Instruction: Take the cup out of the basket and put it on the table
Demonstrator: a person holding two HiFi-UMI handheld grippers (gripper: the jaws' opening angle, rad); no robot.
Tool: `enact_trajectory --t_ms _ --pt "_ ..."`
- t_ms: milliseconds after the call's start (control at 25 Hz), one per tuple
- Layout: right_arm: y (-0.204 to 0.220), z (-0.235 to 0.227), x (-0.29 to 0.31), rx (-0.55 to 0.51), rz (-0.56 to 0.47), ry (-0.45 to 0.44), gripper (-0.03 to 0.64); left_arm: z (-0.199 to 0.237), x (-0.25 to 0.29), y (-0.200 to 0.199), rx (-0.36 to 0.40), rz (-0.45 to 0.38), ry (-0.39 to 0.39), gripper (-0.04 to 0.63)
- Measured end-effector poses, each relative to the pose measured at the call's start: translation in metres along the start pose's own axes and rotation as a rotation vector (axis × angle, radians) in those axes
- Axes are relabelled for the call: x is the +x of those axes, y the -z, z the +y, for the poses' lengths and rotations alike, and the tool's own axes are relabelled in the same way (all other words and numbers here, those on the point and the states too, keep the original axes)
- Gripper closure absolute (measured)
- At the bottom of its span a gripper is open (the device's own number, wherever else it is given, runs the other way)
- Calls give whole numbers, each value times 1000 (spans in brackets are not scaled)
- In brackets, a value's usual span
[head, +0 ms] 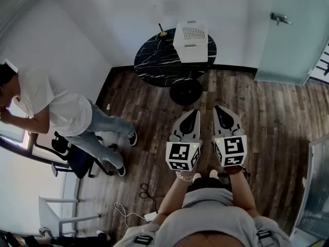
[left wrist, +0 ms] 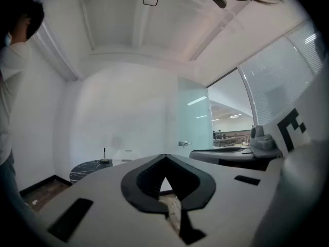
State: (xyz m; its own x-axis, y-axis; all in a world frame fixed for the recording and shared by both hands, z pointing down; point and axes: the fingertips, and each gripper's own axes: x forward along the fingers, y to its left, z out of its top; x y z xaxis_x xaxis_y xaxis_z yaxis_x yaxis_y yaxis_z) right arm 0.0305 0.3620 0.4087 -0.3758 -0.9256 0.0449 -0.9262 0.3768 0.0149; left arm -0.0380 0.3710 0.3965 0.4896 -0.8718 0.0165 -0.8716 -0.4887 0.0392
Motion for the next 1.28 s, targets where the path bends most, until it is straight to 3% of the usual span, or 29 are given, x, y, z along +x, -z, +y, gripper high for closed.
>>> enact_trajectory --t_ms 1280 --pt "4 -24 12 18 -14 -121 607 -14 19 4 -16 -3 -104 591"
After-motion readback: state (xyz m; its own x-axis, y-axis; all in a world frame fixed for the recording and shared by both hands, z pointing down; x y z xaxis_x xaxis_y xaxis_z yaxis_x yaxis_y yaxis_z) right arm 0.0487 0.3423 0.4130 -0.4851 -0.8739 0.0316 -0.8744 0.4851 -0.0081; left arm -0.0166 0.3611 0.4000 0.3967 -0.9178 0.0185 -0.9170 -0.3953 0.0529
